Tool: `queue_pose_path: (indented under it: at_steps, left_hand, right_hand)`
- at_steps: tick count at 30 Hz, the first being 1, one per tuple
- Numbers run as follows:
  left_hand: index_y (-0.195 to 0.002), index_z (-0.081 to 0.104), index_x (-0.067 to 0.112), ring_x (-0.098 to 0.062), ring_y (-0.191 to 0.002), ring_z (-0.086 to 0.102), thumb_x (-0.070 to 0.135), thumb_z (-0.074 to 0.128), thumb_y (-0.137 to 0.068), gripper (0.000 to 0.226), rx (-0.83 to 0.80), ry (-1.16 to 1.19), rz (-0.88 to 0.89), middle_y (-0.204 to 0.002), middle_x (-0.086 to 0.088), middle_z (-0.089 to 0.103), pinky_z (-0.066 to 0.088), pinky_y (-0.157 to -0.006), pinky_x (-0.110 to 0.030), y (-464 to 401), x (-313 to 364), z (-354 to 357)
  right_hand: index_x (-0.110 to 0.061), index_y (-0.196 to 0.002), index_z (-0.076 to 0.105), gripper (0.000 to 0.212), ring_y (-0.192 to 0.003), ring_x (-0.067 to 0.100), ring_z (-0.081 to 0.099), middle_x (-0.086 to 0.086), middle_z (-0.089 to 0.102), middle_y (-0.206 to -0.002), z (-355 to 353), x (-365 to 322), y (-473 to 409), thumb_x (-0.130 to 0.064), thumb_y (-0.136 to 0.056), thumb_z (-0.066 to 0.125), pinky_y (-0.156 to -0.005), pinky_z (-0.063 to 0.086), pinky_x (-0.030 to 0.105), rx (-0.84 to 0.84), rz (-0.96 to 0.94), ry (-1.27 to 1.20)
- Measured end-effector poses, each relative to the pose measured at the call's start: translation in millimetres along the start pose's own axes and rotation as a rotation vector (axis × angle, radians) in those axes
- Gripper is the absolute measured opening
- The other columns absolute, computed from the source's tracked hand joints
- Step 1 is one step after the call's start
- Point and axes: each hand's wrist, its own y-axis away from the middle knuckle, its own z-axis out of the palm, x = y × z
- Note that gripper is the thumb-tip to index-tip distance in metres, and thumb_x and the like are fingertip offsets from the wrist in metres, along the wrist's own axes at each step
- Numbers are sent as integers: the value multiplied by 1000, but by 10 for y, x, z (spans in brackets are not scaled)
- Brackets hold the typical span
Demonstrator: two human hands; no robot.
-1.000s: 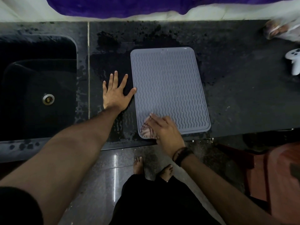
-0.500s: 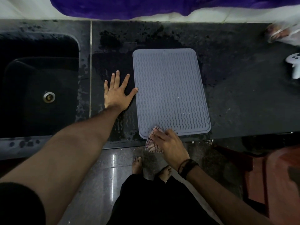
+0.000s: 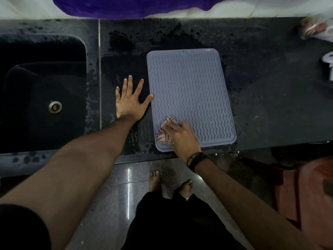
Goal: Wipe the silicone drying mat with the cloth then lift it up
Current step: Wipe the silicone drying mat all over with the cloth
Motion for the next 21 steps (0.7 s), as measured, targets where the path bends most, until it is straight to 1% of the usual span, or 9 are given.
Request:
queue_pose_path:
  at_steps: [3,5,7,9,11,15,18,21]
  left_hand:
    - [-161,6,42,-18,-156,-12,83,14,-92,81,0,-1,8,-170,-1,-9,-6,-125,-50,3,8,9]
    - [-161,6,42,-18,-156,-12,83,13,-91,81,0,5,6,-170,-1,-10,-6,-125,-50,4,9,3]
    - [-161,6,42,-18,-156,-12,83,13,-91,81,8,-1,3,-170,-1,-10,-6,-126,-50,9,3,6]
    - [-161,6,42,-18,-156,-12,84,12,-91,81,5,6,5,-170,-1,-9,-6,-126,-50,6,13,-1]
    - [-161,6,41,-19,-156,-12,83,12,-91,81,4,9,6,-170,-1,-9,-5,-126,-50,17,20,-3]
    - [-161,7,40,-19,-156,-10,82,12,-92,80,15,0,5,-171,-2,-8,-5,-126,-51,19,26,-17]
    - [-161,7,41,-19,-156,-11,82,12,-92,80,6,0,7,-171,-2,-8,-5,-126,-50,13,29,-11]
    - [-161,6,41,-19,-156,-12,82,12,-92,80,3,6,11,-170,-1,-9,-6,-126,-50,15,12,-6]
  right_hand:
    - [-20,-136,48,63,-111,29,41,-2,39,-149,45,-3,303,8,-80,55,-94,45,42,-19,-28,11]
    - [-21,-134,51,65,-110,30,43,-2,45,-146,15,9,406,10,-76,56,-93,46,44,-20,-52,-29]
    - [-20,-128,57,66,-105,28,47,-2,54,-138,-61,22,369,10,-70,63,-88,50,43,27,-49,-58]
    - [-20,-125,60,64,-102,28,50,0,58,-135,-145,42,155,7,-68,69,-86,51,42,98,-13,-85]
    - [-17,-127,60,62,-104,30,50,3,57,-136,-216,62,-191,3,-69,72,-89,49,42,130,-2,-98]
    - [-15,-134,54,59,-115,31,44,3,52,-140,-214,71,-704,-1,-78,64,-99,42,43,25,2,-49]
    - [-14,-134,53,56,-117,32,42,3,51,-140,-95,61,-556,-1,-80,63,-99,43,46,22,-1,-40]
    - [-17,-133,53,57,-112,31,44,1,50,-141,-4,39,-175,1,-79,63,-95,47,44,42,-18,-37]
